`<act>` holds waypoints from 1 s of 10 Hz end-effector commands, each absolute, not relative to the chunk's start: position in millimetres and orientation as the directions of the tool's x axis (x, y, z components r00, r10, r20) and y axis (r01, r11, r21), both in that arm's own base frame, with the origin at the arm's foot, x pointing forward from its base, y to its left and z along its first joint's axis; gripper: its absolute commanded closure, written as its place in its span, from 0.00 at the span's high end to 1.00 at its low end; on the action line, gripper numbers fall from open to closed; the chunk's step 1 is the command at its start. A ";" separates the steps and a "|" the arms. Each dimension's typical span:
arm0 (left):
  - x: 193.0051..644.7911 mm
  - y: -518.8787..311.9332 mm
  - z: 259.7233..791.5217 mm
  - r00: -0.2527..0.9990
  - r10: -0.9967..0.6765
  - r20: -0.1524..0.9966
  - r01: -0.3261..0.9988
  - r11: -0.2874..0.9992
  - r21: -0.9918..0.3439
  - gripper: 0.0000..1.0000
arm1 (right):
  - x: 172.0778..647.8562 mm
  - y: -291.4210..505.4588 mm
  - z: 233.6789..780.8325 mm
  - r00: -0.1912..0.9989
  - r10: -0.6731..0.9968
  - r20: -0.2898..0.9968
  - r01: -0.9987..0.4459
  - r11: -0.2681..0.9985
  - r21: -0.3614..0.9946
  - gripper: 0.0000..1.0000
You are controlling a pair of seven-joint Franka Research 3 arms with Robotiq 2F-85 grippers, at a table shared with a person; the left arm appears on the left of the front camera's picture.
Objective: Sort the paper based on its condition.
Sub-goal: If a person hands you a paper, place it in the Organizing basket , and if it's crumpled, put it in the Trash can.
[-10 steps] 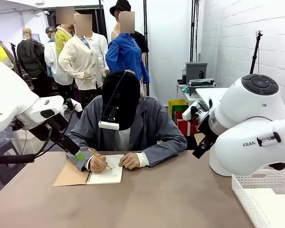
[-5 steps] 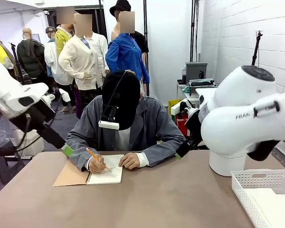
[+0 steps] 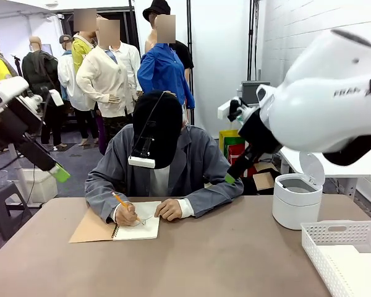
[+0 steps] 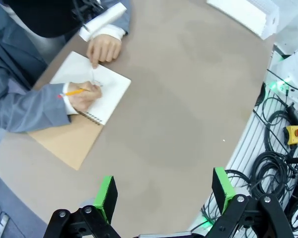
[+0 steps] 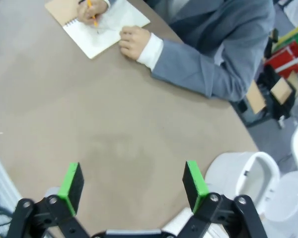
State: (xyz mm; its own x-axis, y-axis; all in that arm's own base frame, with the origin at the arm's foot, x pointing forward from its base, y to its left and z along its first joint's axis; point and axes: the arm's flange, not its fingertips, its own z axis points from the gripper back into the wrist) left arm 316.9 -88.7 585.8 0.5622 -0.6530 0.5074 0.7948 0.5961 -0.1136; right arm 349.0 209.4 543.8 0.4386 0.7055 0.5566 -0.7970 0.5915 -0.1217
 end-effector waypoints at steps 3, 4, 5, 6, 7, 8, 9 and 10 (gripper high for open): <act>341.1 -62.8 633.0 0.448 -0.683 0.577 0.804 0.590 0.074 1.00 | 353.0 208.1 587.1 0.389 0.678 0.624 -0.842 0.536 -0.059 1.00; 343.9 -57.6 644.3 0.427 -0.677 0.600 0.796 0.596 0.105 1.00 | 348.8 210.1 599.8 0.374 0.661 0.650 -0.848 0.528 -0.050 1.00; 345.6 -54.8 652.4 0.414 -0.678 0.608 0.788 0.601 0.134 1.00 | 345.3 212.0 612.1 0.360 0.652 0.668 -0.844 0.532 -0.064 1.00; 344.9 -53.9 658.1 0.400 -0.678 0.617 0.787 0.599 0.147 1.00 | 342.6 213.5 623.1 0.344 0.649 0.679 -0.845 0.529 -0.077 1.00; 343.8 -54.3 658.9 0.396 -0.676 0.622 0.785 0.600 0.152 1.00 | 341.8 215.7 627.3 0.340 0.648 0.681 -0.847 0.526 -0.078 1.00; 344.1 -59.0 654.5 0.390 -0.676 0.625 0.788 0.596 0.153 1.00 | 344.7 216.7 624.8 0.333 0.650 0.683 -0.848 0.523 -0.084 1.00; 339.9 -57.5 663.9 0.416 -0.661 0.624 0.782 0.611 0.125 1.00 | 341.4 214.9 627.7 0.363 0.642 0.676 -0.826 0.557 -0.086 1.00; 339.9 -57.5 663.9 0.416 -0.661 0.624 0.782 0.611 0.125 1.00 | 341.4 214.9 627.7 0.363 0.642 0.676 -0.826 0.557 -0.086 1.00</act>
State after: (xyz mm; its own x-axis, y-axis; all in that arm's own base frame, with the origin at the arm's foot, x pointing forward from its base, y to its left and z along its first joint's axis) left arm 340.6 -58.4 663.3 0.4143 -0.6605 0.6262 0.7805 0.6117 0.1289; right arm 340.4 216.4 631.2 0.3571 0.6428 0.6778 -0.8243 0.5581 -0.0950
